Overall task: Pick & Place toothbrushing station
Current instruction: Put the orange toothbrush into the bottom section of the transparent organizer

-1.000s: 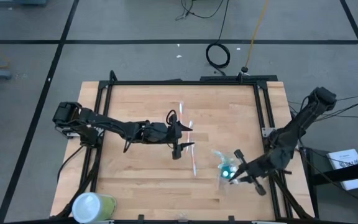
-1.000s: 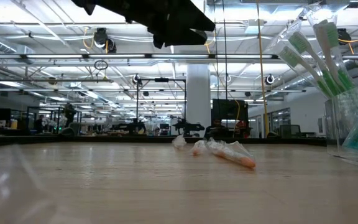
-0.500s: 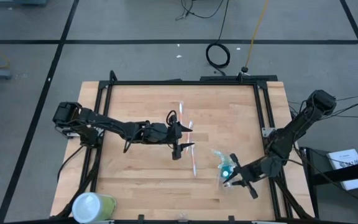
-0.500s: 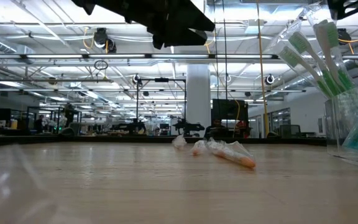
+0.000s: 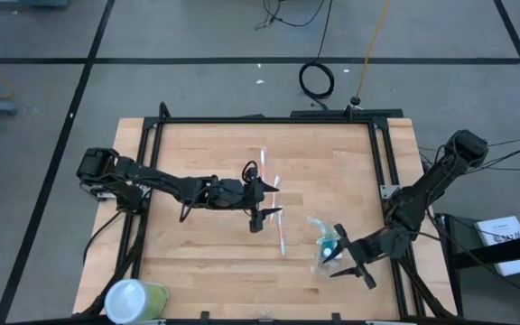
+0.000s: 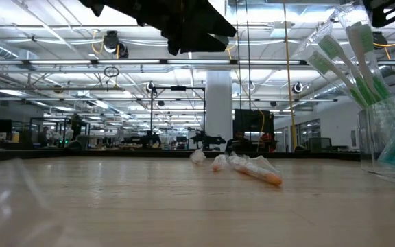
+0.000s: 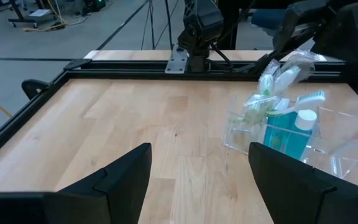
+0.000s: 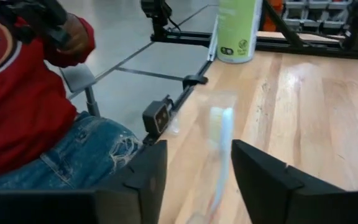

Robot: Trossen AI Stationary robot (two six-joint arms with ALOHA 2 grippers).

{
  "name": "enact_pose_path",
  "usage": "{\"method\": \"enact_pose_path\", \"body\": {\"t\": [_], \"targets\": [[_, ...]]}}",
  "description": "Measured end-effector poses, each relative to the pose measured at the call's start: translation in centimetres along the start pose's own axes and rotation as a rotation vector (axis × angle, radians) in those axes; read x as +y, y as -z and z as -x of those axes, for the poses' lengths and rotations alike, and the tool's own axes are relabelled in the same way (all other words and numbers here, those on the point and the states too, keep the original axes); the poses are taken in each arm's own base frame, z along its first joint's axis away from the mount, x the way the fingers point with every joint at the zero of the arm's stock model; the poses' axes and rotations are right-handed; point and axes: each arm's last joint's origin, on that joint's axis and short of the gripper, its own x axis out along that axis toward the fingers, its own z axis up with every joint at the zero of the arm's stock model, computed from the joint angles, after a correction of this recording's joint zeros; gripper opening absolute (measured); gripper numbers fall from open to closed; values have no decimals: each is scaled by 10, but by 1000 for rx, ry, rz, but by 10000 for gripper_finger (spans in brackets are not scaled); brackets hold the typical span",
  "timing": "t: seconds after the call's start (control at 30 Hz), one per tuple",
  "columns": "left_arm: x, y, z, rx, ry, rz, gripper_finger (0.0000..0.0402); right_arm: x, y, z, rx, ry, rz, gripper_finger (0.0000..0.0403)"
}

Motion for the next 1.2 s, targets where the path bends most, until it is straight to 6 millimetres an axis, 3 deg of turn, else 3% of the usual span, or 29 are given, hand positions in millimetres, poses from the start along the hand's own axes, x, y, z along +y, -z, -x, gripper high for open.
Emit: {"method": "enact_pose_path", "body": {"t": [0.17,0.37,0.57,0.7,0.8,1.0,1.2], "targets": [[0,1,0,6,0,-2,278,2,-7,7,-41,-21,19,201],[0,1,0,8,-14,7,278,0,-27,26,-180,-33,108,203],[10,10,0,90,-186,125,278,-8,-48,55,-334,39,264,197],[31,28,-7,190,-338,267,278,-15,-56,69,-382,179,338,196],[48,43,-18,240,-353,389,278,-18,-58,73,-386,252,390,196],[83,79,-42,358,-362,559,278,-17,-57,69,-366,265,422,193],[99,109,-55,452,-374,628,278,-15,-52,60,-329,260,433,192]]}}
